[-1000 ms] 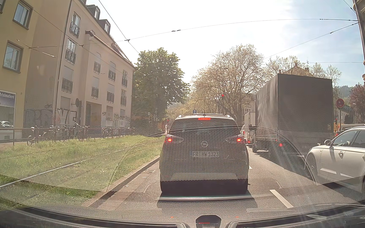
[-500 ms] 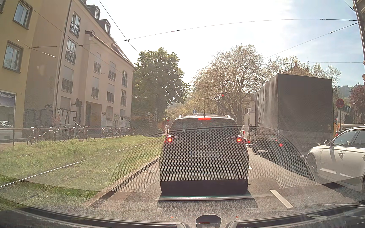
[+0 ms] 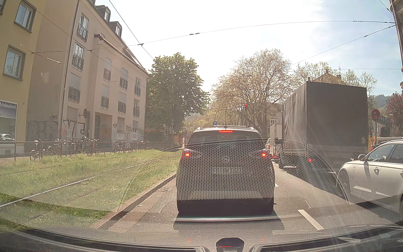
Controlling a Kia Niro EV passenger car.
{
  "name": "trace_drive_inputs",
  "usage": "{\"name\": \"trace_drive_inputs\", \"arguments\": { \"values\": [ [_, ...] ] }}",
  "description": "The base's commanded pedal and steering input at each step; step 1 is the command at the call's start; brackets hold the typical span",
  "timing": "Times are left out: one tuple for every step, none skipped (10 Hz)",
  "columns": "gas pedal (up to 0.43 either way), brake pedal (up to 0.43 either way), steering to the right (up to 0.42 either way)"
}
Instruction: Follow the waypoints while adhering to traffic rules and regulations
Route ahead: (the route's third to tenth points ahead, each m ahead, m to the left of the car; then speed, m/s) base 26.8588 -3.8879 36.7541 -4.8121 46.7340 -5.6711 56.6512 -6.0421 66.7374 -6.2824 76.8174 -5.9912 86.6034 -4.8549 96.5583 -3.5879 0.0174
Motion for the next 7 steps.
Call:
{"name": "trace_drive_inputs", "arguments": {
  "values": [
    [0.000, 0.183, 0.051],
    [0.000, 0.183, 0.051],
    [0.000, 0.183, 0.051],
    [0.000, 0.183, 0.051],
    [0.000, 0.183, 0.051],
    [0.000, 0.189, 0.051],
    [0.000, 0.183, 0.051]
  ]
}}
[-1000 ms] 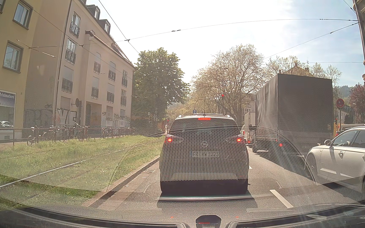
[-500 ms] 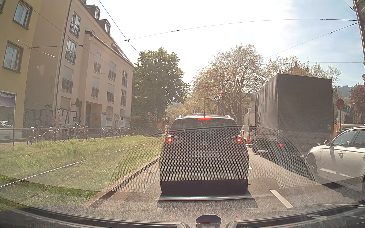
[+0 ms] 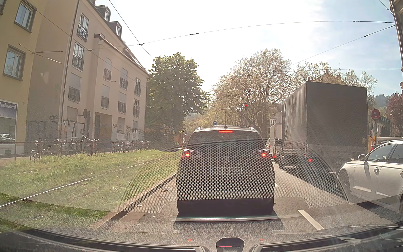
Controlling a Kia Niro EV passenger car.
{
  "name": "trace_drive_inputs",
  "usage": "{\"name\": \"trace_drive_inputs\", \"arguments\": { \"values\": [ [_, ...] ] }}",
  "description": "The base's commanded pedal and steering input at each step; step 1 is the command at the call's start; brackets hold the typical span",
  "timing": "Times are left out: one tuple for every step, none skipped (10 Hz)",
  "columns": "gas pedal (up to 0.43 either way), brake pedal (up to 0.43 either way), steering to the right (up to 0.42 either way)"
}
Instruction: Follow the waypoints while adhering to traffic rules and regulations
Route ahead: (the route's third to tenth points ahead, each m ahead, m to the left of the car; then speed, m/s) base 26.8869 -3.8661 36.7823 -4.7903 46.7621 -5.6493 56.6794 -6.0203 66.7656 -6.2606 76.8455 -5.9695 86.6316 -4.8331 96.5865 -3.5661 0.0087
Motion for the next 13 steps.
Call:
{"name": "trace_drive_inputs", "arguments": {
  "values": [
    [0.000, 0.189, 0.051],
    [0.000, 0.189, 0.051],
    [0.000, 0.183, 0.051],
    [0.000, 0.189, 0.051],
    [0.000, 0.189, 0.051],
    [0.000, 0.189, 0.050],
    [0.000, 0.189, 0.051],
    [0.000, 0.195, 0.050],
    [0.000, 0.189, 0.050],
    [0.000, 0.189, 0.051],
    [0.000, 0.195, 0.051],
    [0.000, 0.195, 0.050],
    [0.000, 0.195, 0.051]
  ]
}}
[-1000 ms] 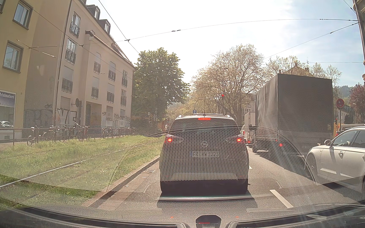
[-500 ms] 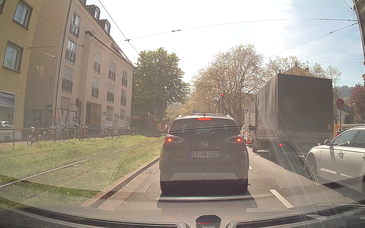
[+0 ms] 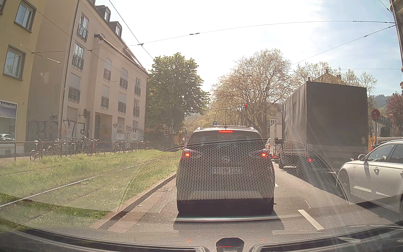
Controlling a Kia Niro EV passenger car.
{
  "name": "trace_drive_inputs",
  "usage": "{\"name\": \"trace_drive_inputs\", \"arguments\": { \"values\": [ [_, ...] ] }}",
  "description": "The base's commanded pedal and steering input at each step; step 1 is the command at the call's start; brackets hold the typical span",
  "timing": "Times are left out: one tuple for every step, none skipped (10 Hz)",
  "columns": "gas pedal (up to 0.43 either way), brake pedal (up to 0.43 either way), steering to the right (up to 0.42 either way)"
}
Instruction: Follow the waypoints while adhering to traffic rules and regulations
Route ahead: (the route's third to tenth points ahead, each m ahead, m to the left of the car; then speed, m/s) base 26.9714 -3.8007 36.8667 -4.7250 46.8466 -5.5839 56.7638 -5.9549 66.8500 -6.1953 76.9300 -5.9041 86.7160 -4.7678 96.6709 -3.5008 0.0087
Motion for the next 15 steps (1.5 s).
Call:
{"name": "trace_drive_inputs", "arguments": {
  "values": [
    [0.000, 0.195, 0.051],
    [0.000, 0.195, 0.050],
    [0.000, 0.195, 0.051],
    [0.000, 0.195, 0.050],
    [0.000, 0.195, 0.051],
    [0.000, 0.195, 0.050],
    [0.000, 0.195, 0.050],
    [0.000, 0.189, 0.051],
    [0.000, 0.195, 0.050],
    [0.000, 0.195, 0.050],
    [0.000, 0.195, 0.051],
    [0.000, 0.195, 0.050],
    [0.000, 0.195, 0.050],
    [0.000, 0.195, 0.050],
    [0.000, 0.195, 0.051]
  ]
}}
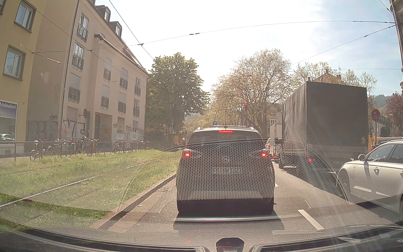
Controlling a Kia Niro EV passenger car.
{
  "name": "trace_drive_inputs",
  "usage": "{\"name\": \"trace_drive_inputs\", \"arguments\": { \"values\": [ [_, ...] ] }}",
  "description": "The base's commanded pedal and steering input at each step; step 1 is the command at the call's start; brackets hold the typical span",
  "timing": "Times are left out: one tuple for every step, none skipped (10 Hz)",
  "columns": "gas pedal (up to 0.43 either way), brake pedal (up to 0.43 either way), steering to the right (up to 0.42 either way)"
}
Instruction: Follow the waypoints while adhering to traffic rules and regulations
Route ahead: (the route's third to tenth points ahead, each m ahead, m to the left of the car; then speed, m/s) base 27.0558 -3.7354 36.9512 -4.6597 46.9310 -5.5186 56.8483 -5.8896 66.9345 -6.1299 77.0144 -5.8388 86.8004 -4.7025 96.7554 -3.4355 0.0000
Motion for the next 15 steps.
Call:
{"name": "trace_drive_inputs", "arguments": {
  "values": [
    [0.000, 0.195, 0.050],
    [0.000, 0.195, 0.051],
    [0.000, 0.195, 0.050],
    [0.000, 0.195, 0.050],
    [0.000, 0.195, 0.051],
    [0.000, 0.201, 0.050],
    [0.000, 0.195, 0.050],
    [0.000, 0.195, 0.051],
    [0.000, 0.201, 0.050],
    [0.000, 0.195, 0.050],
    [0.000, 0.201, 0.050],
    [0.000, 0.201, 0.050],
    [0.000, 0.201, 0.051],
    [0.000, 0.201, 0.051],
    [0.000, 0.201, 0.051]
  ]
}}
